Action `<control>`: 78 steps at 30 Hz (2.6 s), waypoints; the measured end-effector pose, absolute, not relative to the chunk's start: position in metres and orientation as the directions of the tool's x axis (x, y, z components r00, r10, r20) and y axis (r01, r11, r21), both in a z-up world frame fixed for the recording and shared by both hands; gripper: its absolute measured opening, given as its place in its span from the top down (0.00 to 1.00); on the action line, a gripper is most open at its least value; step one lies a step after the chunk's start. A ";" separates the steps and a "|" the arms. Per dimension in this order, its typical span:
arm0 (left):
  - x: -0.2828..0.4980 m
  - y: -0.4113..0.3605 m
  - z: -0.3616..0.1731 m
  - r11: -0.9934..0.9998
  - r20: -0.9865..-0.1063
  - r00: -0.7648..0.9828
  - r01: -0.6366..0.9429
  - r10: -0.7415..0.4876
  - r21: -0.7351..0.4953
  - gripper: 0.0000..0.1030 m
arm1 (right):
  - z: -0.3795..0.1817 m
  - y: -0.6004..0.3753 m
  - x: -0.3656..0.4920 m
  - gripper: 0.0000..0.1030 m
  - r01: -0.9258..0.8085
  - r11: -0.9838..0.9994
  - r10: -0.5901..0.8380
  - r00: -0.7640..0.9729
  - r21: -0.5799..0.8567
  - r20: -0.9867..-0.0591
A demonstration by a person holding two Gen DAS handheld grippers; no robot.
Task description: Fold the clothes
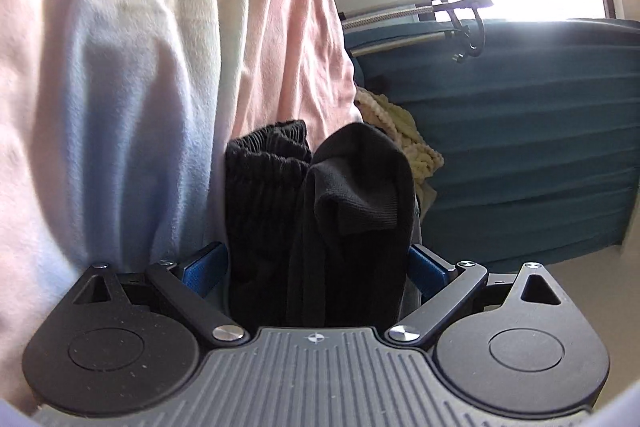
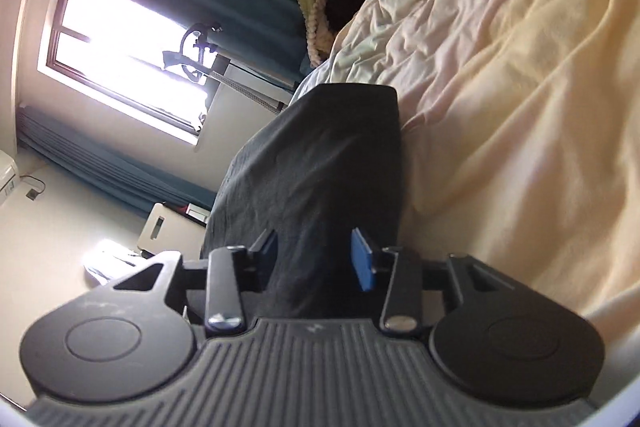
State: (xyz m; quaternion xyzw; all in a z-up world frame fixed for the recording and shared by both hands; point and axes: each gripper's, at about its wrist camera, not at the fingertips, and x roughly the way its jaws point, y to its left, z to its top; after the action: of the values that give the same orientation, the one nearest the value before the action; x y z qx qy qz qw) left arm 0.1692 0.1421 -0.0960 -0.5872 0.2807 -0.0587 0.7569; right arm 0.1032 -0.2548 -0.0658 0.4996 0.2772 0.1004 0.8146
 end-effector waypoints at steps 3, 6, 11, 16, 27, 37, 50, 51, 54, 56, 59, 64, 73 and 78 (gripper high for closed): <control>0.175 0.140 -0.097 0.315 -0.359 0.826 -0.234 -0.434 -0.920 0.05 | -0.066 -0.256 0.108 0.39 0.109 0.436 0.452 0.832 0.894 -0.322; 0.184 0.138 -0.098 0.324 -0.358 0.817 -0.224 -0.452 -0.919 0.04 | -0.058 -0.256 0.114 0.30 0.113 0.408 0.457 0.833 0.906 -0.310; 0.200 0.137 -0.099 0.311 -0.312 0.806 -0.168 -0.502 -0.935 0.03 | -0.066 -0.255 0.129 0.23 0.136 0.432 0.446 0.827 0.892 -0.342; 0.202 0.128 -0.078 0.351 -0.251 0.813 -0.062 -0.525 -0.934 0.03 | -0.071 -0.260 0.152 0.21 0.075 0.436 0.463 0.836 0.897 -0.295; 0.221 0.117 -0.082 0.514 -0.455 0.755 -0.184 -0.472 -0.838 0.03 | -0.077 -0.259 0.154 0.22 0.145 0.456 0.407 0.843 0.878 -0.351; 0.187 0.137 -0.072 0.419 -0.404 0.825 -0.229 -0.395 -0.879 0.05 | -0.084 -0.256 0.155 0.27 0.164 0.507 0.367 0.847 0.846 -0.384; 0.210 0.119 -0.049 0.638 -0.520 0.801 -0.240 -0.295 -0.732 0.03 | -0.078 -0.272 0.162 0.27 0.131 0.557 0.387 0.832 0.820 -0.396; 0.212 0.119 -0.051 0.640 -0.526 0.799 -0.245 -0.293 -0.728 0.03 | -0.078 -0.271 0.163 0.27 0.133 0.568 0.384 0.830 0.812 -0.404; 0.210 0.124 -0.052 0.611 -0.474 0.820 -0.205 -0.319 -0.765 0.04 | -0.077 -0.269 0.160 0.27 0.140 0.598 0.363 0.831 0.789 -0.422; 0.207 0.126 -0.048 0.581 -0.409 0.840 -0.144 -0.356 -0.801 0.04 | -0.076 -0.269 0.159 0.27 0.135 0.594 0.364 0.834 0.793 -0.415; 0.209 0.123 -0.039 0.572 -0.333 0.848 -0.044 -0.412 -0.819 0.04 | -0.071 -0.267 0.159 0.25 0.104 0.589 0.374 0.844 0.801 -0.385; 0.232 0.112 -0.050 0.669 -0.492 0.795 -0.153 -0.354 -0.728 0.02 | -0.074 -0.265 0.166 0.24 0.116 0.599 0.368 0.839 0.792 -0.401; 0.244 0.094 -0.042 0.809 -0.582 0.772 -0.159 -0.256 -0.567 0.31 | -0.069 -0.245 0.184 0.42 0.073 0.735 0.319 0.840 0.674 -0.439; 0.228 0.094 -0.023 0.786 -0.549 0.793 -0.153 -0.265 -0.599 0.46 | -0.025 -0.231 0.172 0.64 0.005 0.801 0.274 0.886 0.599 -0.374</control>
State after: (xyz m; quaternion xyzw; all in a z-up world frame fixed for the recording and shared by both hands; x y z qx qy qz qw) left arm 0.2278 0.0939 -0.0233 -0.3259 0.3202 -0.0314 0.8890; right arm 0.1716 -0.2308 -0.0254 0.3069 0.2271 0.0731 0.9214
